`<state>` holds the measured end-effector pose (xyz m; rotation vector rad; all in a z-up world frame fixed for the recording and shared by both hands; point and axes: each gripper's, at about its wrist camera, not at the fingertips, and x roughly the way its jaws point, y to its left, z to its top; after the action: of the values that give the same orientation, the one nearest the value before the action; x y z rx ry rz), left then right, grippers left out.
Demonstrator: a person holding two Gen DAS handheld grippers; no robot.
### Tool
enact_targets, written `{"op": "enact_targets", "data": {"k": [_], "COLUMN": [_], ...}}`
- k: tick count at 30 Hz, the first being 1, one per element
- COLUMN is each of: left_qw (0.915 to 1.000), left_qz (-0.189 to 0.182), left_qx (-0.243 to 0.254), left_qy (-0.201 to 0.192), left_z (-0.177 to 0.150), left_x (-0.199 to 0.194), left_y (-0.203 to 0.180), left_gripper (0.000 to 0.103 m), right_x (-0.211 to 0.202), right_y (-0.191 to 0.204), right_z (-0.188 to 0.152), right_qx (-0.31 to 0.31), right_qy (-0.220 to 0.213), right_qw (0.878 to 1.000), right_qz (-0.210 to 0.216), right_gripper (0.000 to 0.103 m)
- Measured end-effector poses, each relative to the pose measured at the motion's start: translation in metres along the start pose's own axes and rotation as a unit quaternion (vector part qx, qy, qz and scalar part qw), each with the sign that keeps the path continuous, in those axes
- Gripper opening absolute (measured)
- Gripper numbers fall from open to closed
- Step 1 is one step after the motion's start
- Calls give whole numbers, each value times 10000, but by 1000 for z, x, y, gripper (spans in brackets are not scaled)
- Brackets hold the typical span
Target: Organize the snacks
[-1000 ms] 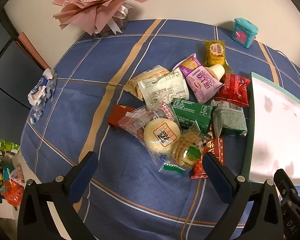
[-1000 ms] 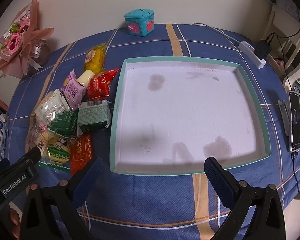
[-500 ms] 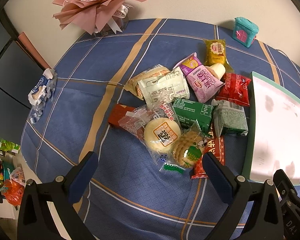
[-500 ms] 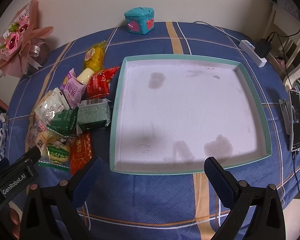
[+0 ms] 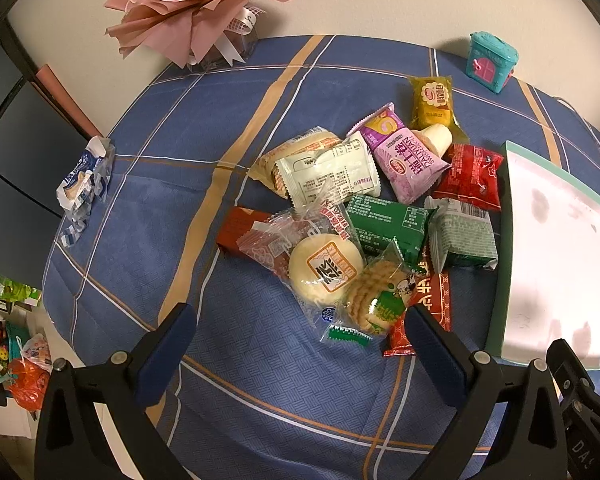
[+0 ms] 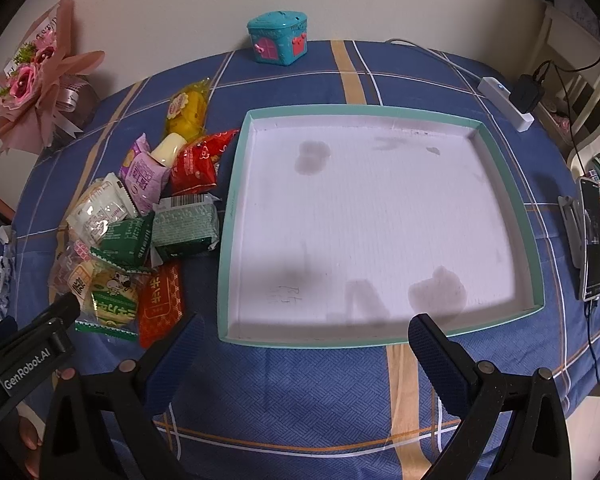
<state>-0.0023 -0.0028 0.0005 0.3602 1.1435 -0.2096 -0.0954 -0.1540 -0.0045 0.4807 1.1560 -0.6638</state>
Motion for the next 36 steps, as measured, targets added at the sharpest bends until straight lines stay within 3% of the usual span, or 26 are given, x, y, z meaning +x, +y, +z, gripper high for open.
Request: {"op": "enact_targets", "data": {"k": [31,36], "left_qw": [10000,9994], "left_qz": [2,-38], "left_qx": [-1,-333], "left_qy": [12,-50], "left_z": [1,1], "left_x": [0,1], "left_y": [0,19], "left_gripper": [103,103], "right_x": [2,1], "right_y": [1,3], "right_z": [0,-1], "right_qx": [1,-3], "right_qy": [13,-46], "right_qw": [10000,9999], "right_qz": [-3,96], "right_gripper": [103,103]}}
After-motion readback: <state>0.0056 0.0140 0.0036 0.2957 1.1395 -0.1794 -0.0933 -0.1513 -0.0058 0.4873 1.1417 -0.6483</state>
